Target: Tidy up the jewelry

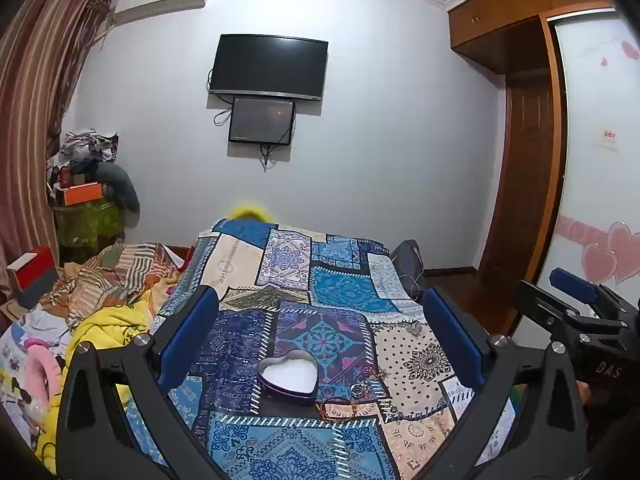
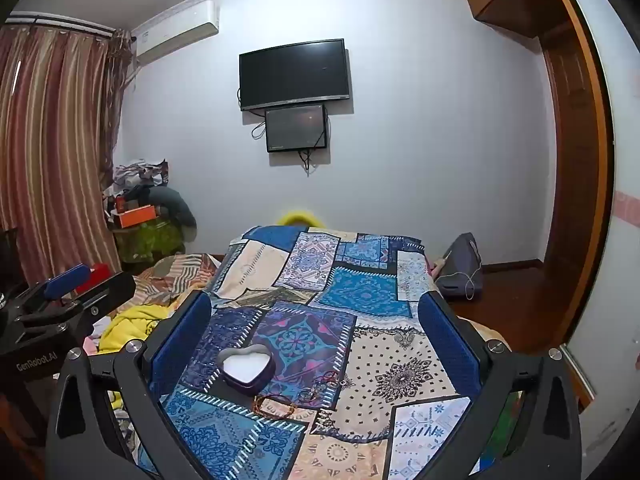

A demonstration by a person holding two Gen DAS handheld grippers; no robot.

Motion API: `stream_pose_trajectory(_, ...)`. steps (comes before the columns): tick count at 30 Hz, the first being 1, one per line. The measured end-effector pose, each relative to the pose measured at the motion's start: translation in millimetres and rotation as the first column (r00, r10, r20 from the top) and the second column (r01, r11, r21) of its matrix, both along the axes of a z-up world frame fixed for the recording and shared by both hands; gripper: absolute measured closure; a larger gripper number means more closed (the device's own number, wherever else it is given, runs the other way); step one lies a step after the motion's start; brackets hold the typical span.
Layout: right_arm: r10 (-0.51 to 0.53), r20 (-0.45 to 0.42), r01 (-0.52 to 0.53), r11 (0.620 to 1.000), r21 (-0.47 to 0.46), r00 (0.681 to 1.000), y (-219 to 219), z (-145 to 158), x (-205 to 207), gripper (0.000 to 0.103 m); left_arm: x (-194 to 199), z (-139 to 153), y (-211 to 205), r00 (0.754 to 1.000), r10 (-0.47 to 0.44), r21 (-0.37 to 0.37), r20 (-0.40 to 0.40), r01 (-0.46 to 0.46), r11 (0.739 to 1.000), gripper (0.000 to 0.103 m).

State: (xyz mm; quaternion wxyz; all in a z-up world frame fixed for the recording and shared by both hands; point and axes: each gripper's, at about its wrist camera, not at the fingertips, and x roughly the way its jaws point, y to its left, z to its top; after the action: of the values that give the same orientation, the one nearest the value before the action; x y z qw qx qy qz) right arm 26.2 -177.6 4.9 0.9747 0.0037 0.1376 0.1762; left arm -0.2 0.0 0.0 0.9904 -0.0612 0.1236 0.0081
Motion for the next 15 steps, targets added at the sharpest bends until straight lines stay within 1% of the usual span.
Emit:
stream_pose_trajectory(10, 0.001, -0.012, -0.001, 1.000, 0.000, 1.000, 3.1, -1.2, 1.2, 0.000, -2.8, 1.5, 1.2, 1.000, 0.012, 0.001, 0.004, -0.012, 1.000, 0.000)
stream_pose_trajectory(13, 0.002, -0.004, -0.002, 1.000, 0.002, 1.000, 1.5, 1.6, -3.1, 0.000, -5.6, 1.9, 4.7, 1.000, 0.003, 0.007, 0.002, -0.003, 1.000, 0.000)
stream_pose_trajectory(15, 0.002, -0.005, -0.002, 1.000, 0.002, 1.000, 1.5, 1.1, -2.0, 0.000, 0.4, 1.5, -3.4, 1.000, -0.002, 0.025, -0.007, 0.002, 1.000, 0.000)
